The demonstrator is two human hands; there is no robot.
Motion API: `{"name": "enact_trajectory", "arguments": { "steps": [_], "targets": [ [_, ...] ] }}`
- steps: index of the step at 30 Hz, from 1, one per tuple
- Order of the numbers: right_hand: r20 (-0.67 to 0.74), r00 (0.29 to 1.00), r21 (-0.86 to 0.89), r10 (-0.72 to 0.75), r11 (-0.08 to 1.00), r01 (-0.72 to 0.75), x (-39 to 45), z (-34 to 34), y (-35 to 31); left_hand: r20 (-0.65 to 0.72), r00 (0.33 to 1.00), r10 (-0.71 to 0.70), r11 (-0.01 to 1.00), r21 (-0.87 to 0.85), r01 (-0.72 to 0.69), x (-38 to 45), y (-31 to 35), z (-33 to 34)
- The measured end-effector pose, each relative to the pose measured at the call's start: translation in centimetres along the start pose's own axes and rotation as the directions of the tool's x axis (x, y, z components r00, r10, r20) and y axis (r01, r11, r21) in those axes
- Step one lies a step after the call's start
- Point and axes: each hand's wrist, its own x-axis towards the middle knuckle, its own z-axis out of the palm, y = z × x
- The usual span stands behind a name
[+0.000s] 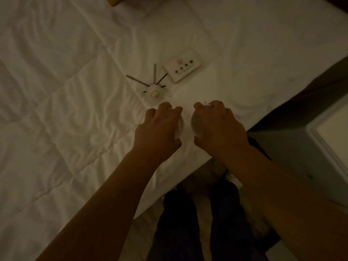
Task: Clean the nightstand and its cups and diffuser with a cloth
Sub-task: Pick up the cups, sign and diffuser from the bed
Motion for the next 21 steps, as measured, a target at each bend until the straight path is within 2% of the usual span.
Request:
{"name": "enact_trajectory", "arguments": {
  "steps": [7,11,18,21],
  "targets": [
    [-0.048,0.990,0.048,0.131,0.991,-0.129,-1.3,-3.1,10.5,0.018,0.988,0.156,0.987,0.039,-0.156,5.5,10.2,0.7],
    [-0.086,0.963,0.124,0.255,0.962,-0.243,-2.8,-5.3,17.4,0.031,0.967,0.254,0.966,0.037,-0.255,9.2,17.1,1.3],
    [-0.129,0.901,0.193,0.414,0.902,-0.387,-6.4,-9.1,28.8,0.090,0.890,0.446,0.893,0.016,-0.449,14.4,29.8,3.0],
    [-0.124,0.852,0.212,0.509,0.852,-0.478,-8.4,-9.8,34.7,0.122,0.831,0.543,0.836,0.019,-0.549,16.4,36.6,4.7]
  ]
}}
